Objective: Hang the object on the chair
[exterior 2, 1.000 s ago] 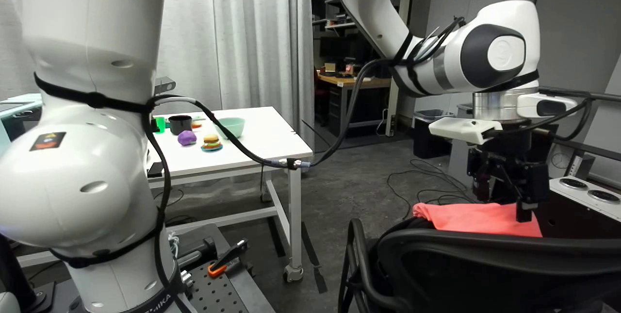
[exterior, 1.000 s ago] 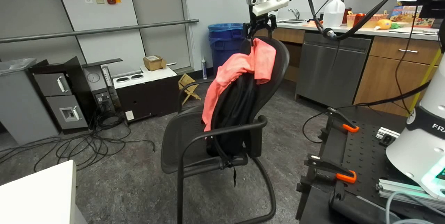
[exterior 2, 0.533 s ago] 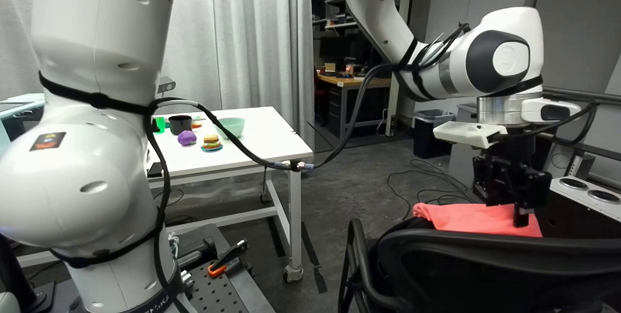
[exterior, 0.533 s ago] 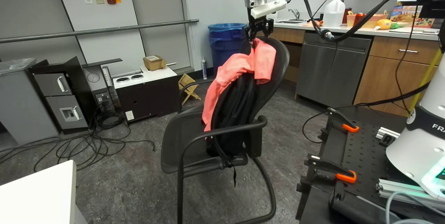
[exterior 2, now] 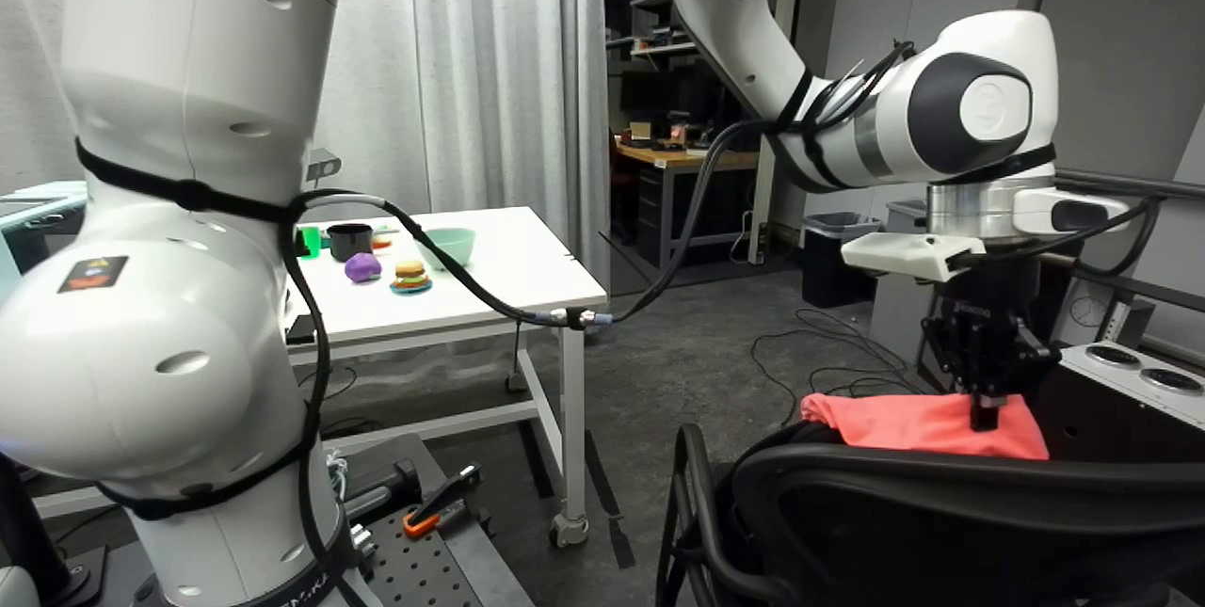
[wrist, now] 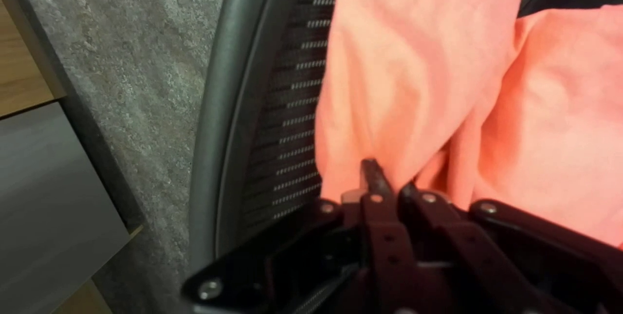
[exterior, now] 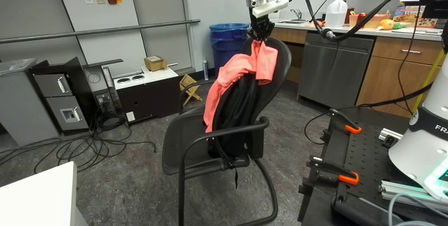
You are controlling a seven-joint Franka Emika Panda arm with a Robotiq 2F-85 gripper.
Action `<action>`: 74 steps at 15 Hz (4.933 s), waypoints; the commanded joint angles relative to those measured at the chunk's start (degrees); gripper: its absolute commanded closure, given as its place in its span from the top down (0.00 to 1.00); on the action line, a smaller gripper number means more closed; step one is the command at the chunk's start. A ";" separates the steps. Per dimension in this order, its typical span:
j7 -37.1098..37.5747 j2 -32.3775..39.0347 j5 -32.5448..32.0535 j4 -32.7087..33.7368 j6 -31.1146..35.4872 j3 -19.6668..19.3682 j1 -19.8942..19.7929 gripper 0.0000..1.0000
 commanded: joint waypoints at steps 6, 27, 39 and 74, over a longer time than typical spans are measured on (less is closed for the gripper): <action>2.16 2.05 -0.43 1.32 12.12 -0.86 0.35 0.01; -9.38 2.03 3.79 0.38 8.93 1.14 -0.85 0.04; -4.69 -5.89 -1.24 -0.73 5.21 -1.05 2.15 0.01; 26.51 -19.90 -20.00 -11.50 -5.94 7.55 3.88 0.04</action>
